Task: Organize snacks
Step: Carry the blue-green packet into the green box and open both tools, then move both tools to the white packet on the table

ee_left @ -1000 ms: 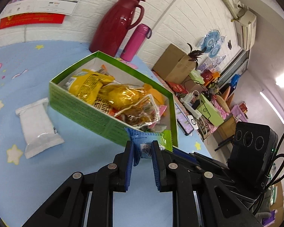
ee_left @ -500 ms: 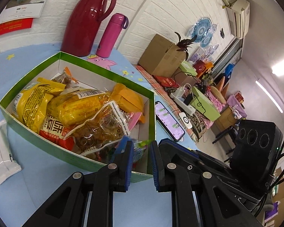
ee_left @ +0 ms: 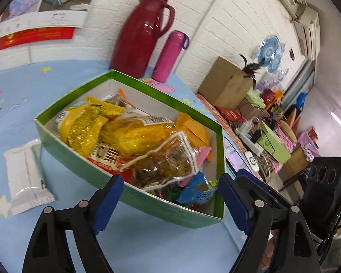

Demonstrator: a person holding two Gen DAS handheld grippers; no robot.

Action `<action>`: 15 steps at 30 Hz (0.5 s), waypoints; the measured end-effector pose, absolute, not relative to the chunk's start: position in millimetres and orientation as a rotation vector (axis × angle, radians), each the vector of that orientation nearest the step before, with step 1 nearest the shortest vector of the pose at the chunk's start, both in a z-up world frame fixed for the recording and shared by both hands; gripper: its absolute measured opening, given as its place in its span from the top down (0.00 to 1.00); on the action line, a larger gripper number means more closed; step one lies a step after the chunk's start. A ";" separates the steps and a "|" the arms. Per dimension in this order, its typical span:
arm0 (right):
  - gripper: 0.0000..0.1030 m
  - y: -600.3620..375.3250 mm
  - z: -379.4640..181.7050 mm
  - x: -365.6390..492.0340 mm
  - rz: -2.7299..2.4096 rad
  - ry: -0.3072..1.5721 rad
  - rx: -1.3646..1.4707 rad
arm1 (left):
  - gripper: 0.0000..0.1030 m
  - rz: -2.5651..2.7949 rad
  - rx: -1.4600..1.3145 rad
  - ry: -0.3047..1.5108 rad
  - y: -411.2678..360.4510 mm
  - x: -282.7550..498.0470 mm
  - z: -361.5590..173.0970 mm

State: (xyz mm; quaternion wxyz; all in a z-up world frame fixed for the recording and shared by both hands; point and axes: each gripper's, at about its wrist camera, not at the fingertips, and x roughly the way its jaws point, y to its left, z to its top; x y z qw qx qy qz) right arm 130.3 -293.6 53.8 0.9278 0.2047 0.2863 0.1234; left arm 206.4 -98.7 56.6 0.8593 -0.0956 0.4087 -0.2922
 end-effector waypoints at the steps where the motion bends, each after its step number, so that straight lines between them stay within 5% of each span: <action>1: 0.27 -292.3 54.8 128.3 0.246 0.585 0.414 | 0.11 -0.591 -0.204 0.852 -93.2 204.2 57.7; 8: 0.01 -275.3 57.5 119.2 0.278 0.596 0.412 | 0.09 -0.475 -0.190 0.830 -58.7 187.3 59.4; 15: 0.01 -241.9 64.7 108.5 0.324 0.589 0.330 | 0.09 -0.428 -0.207 0.820 -28.8 174.2 60.0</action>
